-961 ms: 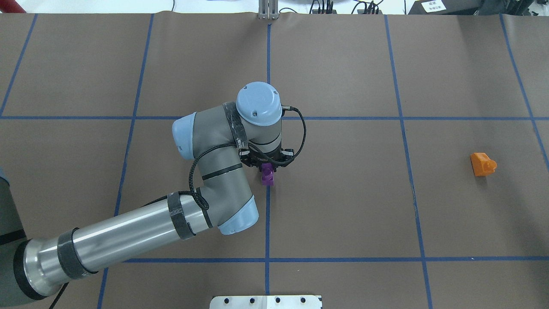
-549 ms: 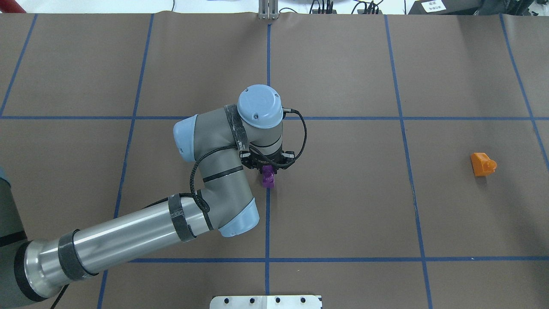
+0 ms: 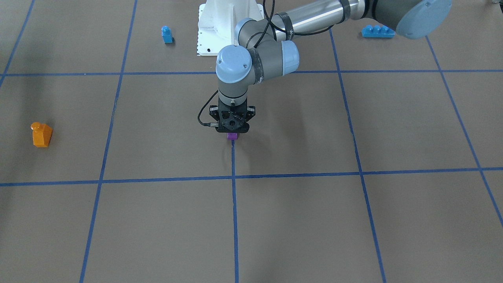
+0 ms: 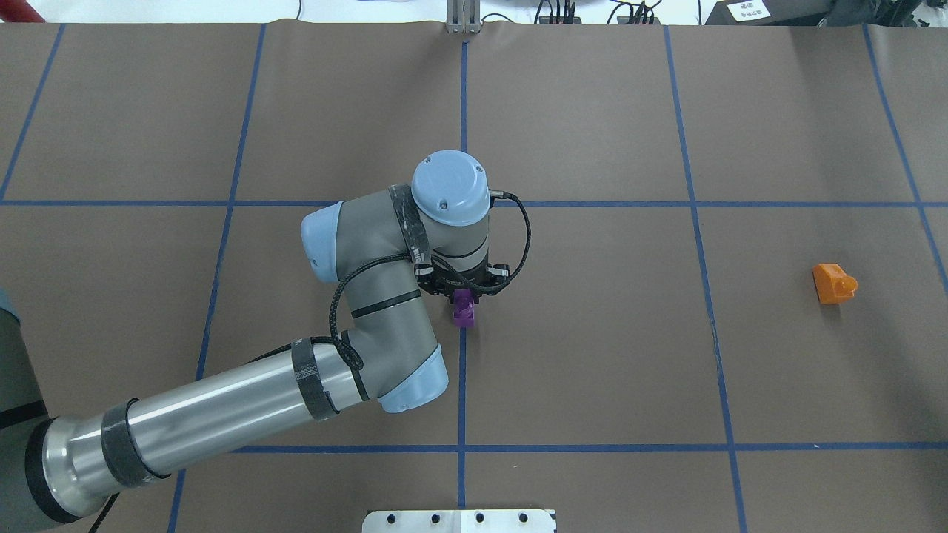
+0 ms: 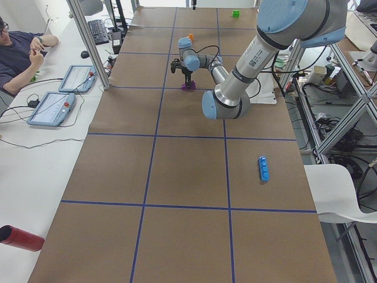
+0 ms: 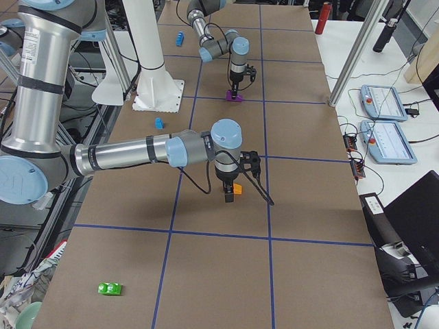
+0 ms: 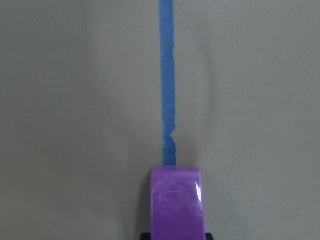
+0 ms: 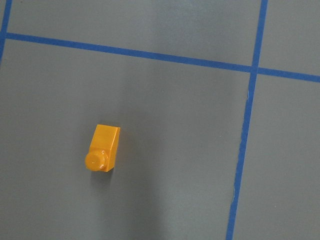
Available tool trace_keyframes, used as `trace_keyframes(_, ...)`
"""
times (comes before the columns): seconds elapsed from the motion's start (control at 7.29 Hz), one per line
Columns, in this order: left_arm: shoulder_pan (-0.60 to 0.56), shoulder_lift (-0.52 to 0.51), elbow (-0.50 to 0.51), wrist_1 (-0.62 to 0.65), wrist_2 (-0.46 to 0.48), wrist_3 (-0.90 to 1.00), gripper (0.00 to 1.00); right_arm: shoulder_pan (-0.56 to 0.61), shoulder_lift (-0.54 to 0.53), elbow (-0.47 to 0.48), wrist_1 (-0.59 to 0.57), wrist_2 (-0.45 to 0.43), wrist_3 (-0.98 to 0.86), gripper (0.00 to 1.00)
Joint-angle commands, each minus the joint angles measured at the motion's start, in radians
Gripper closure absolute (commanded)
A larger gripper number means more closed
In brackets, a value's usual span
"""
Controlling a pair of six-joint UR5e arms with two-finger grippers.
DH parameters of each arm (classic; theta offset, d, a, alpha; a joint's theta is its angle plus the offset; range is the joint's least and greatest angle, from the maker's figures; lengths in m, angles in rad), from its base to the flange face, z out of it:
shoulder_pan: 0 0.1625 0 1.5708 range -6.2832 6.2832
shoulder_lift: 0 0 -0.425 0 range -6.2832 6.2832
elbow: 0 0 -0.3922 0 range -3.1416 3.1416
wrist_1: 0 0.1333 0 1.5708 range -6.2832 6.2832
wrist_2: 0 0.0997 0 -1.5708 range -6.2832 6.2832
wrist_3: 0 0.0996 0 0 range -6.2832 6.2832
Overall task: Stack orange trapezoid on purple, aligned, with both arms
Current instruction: 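Lower the purple block onto the center grid line and open the left gripper, then withdraw the left gripper away from the purple block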
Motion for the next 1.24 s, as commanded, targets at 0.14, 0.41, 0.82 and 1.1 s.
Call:
trace_keyframes(0.14, 0.007, 0.0, -0.002, 0.002, 0.0, -0.013, 0.0, 0.0, 0.0, 0.002, 0.0, 0.0, -0.001, 0.0)
trace_keyframes(0.41, -0.016, 0.002, -0.049, 0.013, -0.002, -0.033, 0.0, 0.0, 0.0, 0.006, 0.0, 0.0, 0.01, 0.0)
trace_keyframes(0.82, -0.058, 0.185, -0.475, 0.303, -0.009, 0.119, 0.0, -0.075, -0.001, 0.003, 0.126, -0.008, 0.207, 0.0)
trace_keyframes(1.1, -0.148, 0.393, -0.764, 0.443, -0.014, 0.361, 0.0, -0.173, -0.008, -0.009, 0.216, -0.012, 0.372, 0.0)
